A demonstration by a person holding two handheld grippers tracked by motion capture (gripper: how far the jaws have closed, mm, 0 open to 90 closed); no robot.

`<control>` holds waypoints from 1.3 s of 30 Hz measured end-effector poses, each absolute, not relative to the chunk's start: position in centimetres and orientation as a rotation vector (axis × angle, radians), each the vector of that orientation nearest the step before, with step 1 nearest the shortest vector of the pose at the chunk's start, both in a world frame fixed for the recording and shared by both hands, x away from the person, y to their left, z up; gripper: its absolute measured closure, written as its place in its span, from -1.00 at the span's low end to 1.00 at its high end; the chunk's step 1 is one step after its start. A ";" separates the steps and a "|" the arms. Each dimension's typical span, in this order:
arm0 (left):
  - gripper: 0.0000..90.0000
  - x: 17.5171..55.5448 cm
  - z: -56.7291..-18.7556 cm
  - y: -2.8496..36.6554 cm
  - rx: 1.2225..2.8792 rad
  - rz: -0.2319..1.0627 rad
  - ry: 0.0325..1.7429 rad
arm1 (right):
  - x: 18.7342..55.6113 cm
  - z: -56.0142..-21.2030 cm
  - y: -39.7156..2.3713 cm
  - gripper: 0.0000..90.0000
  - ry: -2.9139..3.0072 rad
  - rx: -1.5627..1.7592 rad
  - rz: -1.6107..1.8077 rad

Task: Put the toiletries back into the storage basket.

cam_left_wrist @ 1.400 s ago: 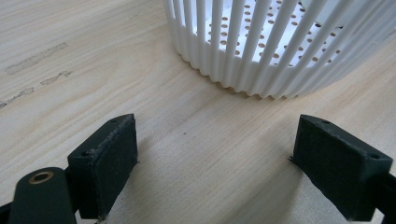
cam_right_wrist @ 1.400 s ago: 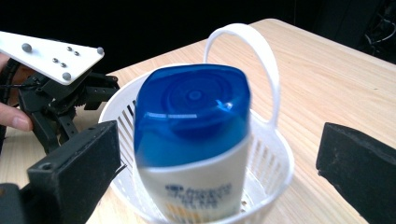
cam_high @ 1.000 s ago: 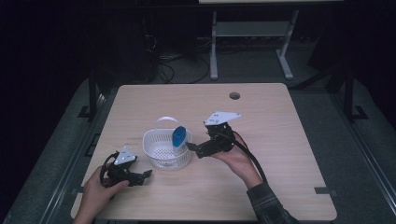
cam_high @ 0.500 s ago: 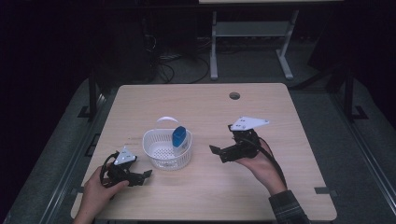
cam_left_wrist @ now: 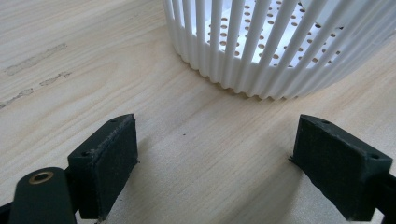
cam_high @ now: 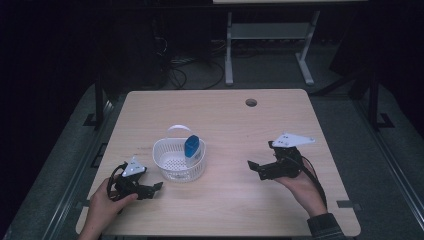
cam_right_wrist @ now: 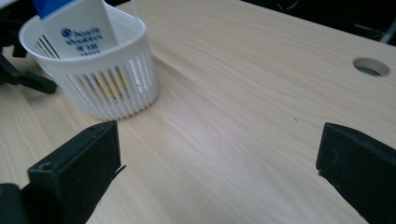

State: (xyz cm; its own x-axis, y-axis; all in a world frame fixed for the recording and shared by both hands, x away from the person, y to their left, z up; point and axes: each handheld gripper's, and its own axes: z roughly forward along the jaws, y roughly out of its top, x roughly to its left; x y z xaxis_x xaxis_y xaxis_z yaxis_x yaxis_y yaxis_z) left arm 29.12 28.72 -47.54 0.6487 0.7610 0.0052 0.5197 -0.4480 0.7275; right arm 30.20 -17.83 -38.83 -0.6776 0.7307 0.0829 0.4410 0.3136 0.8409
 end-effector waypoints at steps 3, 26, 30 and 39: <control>-0.71 29.1 -47.5 28.7 2.152 0.432 0.989 | 29.7 -39.8 -19.3 -1.00 2.263 1.104 1.253; -0.71 29.1 -47.5 28.7 2.151 0.432 0.990 | 27.6 -44.9 -24.5 -1.00 2.268 1.271 0.997; -0.71 29.1 -47.5 28.7 2.152 0.432 0.990 | 27.6 -46.0 -25.1 -1.00 2.275 1.292 0.935; -0.71 29.1 -47.5 28.7 2.151 0.432 0.990 | 28.0 -47.5 -25.5 -1.00 2.310 1.318 0.847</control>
